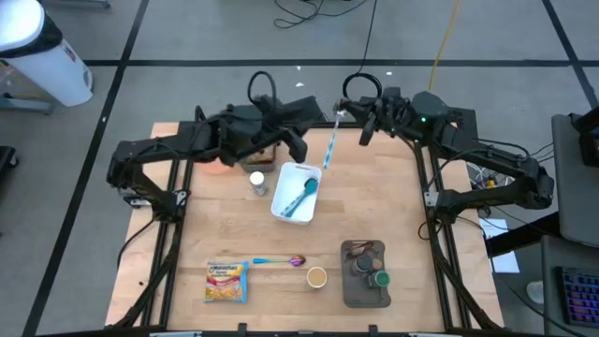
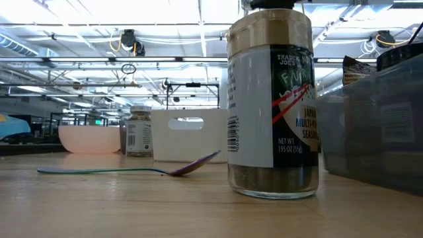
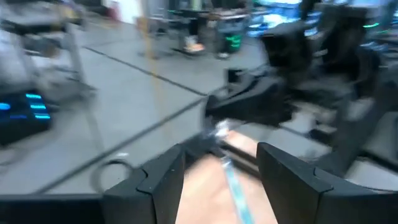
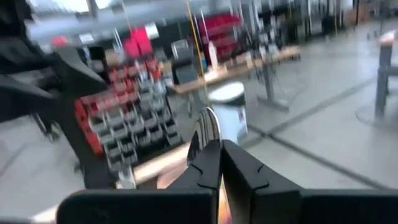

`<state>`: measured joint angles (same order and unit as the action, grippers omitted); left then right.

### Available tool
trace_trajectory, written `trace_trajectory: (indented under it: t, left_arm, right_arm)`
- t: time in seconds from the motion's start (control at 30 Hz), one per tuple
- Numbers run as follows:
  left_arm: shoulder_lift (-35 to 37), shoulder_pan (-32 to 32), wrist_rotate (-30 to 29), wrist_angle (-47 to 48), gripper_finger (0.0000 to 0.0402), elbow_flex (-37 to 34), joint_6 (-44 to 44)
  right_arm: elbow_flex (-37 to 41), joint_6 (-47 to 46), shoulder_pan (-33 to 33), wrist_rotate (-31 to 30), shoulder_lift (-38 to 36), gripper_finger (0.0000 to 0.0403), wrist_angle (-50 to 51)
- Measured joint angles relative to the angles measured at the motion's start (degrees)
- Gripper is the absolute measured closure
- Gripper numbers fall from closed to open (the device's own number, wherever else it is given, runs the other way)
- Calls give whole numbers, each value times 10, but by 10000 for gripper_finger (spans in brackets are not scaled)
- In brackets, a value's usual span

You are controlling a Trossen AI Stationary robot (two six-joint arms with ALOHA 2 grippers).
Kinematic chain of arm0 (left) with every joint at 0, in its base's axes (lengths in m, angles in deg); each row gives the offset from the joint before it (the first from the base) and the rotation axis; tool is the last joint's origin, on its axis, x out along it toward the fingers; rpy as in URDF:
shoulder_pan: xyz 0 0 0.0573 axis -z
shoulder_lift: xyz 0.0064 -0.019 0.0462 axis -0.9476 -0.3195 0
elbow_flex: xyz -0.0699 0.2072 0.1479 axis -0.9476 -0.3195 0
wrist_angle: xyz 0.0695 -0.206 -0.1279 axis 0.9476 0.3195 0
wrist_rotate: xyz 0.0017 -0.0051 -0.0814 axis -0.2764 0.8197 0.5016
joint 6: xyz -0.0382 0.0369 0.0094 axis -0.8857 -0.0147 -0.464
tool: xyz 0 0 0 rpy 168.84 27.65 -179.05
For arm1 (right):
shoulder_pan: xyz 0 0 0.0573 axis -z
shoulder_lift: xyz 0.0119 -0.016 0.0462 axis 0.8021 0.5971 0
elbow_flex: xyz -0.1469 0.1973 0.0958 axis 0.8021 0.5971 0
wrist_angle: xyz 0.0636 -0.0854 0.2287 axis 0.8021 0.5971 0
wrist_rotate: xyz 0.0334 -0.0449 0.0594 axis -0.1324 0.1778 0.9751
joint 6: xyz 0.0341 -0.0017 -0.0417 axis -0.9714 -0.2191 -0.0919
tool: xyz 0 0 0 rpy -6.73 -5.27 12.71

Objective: Pick & Place Food Item
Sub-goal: Put the white patterned spoon into the white bin

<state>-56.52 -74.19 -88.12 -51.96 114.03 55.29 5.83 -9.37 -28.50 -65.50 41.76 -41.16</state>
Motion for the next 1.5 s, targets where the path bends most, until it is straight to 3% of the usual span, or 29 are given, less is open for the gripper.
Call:
trace_trajectory:
  t: [0.2,0.43,0.63,1.0,1.5]
  left_arm:
    - [-34,29,-90,73,192,75,50]
    - [-134,53,-147,138,192,158,109]
    - [-200,60,-179,197,192,234,91]
    - [-214,39,-187,212,192,242,18]
    - [-214,27,-190,209,210,242,36]
  right_arm:
    - [-1,-21,0,3,7,403,-82]
    - [-1,-2,-6,0,18,403,-95]
    - [-1,16,-5,-1,18,403,-137]
    - [0,16,-9,1,18,403,-163]
    - [0,2,-10,-2,37,403,-199]
